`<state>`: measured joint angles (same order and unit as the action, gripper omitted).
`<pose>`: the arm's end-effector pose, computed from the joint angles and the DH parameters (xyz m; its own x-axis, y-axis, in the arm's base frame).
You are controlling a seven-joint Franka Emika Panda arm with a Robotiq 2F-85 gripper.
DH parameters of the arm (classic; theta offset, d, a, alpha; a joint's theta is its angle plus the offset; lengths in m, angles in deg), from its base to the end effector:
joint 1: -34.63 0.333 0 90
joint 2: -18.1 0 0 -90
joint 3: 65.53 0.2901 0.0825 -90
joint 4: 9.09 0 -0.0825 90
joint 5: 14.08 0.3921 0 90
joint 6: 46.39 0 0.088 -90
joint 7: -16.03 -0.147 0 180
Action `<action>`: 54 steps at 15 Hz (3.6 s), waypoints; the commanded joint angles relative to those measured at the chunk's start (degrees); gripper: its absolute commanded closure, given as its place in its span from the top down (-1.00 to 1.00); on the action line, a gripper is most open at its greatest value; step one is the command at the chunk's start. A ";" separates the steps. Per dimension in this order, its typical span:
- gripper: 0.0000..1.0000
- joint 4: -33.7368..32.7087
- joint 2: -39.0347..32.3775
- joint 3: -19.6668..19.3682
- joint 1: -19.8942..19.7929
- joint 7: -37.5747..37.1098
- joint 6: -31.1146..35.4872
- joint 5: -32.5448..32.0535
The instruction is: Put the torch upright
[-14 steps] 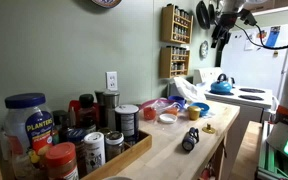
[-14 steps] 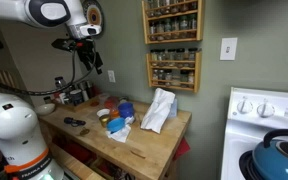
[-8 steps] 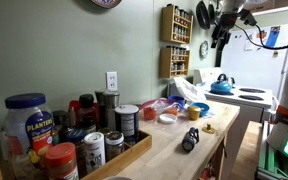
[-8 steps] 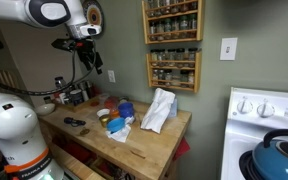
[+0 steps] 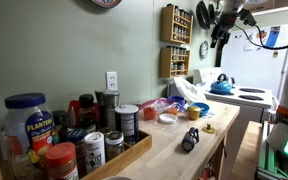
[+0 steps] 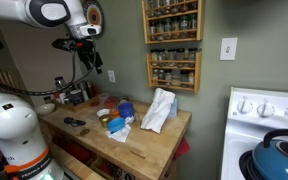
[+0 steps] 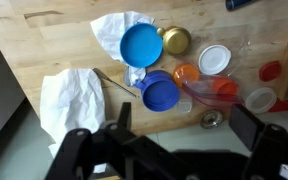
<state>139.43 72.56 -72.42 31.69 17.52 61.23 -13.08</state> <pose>0.3253 -0.0541 0.4993 0.9652 -0.1198 0.2324 -0.0966 -0.9894 -0.1089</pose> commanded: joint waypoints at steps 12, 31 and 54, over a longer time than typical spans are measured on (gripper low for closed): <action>1.00 -3.76 -20.90 15.04 5.55 -21.80 6.35 14.45; 1.00 9.75 -34.08 21.68 12.47 -43.64 28.80 34.64; 0.88 7.13 -59.14 15.53 11.40 -9.37 28.57 67.84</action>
<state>147.56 16.68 -56.67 43.13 5.82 88.64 51.60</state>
